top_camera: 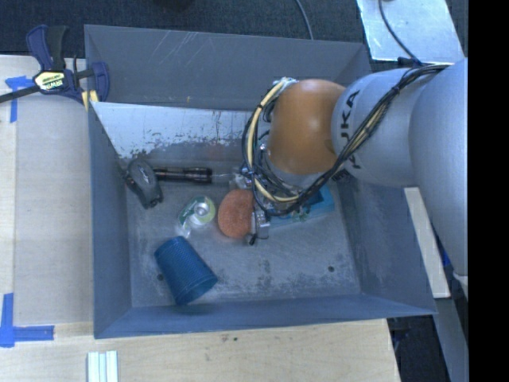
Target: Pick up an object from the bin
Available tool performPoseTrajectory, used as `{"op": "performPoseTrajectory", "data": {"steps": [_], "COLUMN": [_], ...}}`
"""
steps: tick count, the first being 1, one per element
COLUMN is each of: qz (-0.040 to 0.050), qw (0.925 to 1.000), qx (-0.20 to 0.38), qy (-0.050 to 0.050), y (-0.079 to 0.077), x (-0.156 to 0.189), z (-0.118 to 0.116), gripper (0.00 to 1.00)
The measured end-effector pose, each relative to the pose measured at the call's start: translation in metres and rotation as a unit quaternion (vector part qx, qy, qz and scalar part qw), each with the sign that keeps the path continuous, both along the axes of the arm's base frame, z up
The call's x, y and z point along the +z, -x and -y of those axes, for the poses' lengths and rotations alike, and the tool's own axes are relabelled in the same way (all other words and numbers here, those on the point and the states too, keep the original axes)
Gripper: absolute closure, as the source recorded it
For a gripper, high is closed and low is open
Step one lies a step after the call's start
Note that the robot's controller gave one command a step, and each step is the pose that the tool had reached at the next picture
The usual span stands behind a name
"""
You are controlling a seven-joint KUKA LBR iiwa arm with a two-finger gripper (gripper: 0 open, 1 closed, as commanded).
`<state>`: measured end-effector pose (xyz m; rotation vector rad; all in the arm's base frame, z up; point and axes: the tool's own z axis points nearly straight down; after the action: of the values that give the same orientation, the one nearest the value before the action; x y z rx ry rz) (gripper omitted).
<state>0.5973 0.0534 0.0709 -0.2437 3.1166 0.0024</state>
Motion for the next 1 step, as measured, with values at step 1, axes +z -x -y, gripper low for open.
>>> {"op": "performPoseTrajectory", "data": {"steps": [1], "qz": [-0.0005], "qw": [0.9983], "qx": [0.058], "qy": [0.0], "y": [-0.0173], "x": [0.0002], "z": [0.0959], "gripper": [1.0]}}
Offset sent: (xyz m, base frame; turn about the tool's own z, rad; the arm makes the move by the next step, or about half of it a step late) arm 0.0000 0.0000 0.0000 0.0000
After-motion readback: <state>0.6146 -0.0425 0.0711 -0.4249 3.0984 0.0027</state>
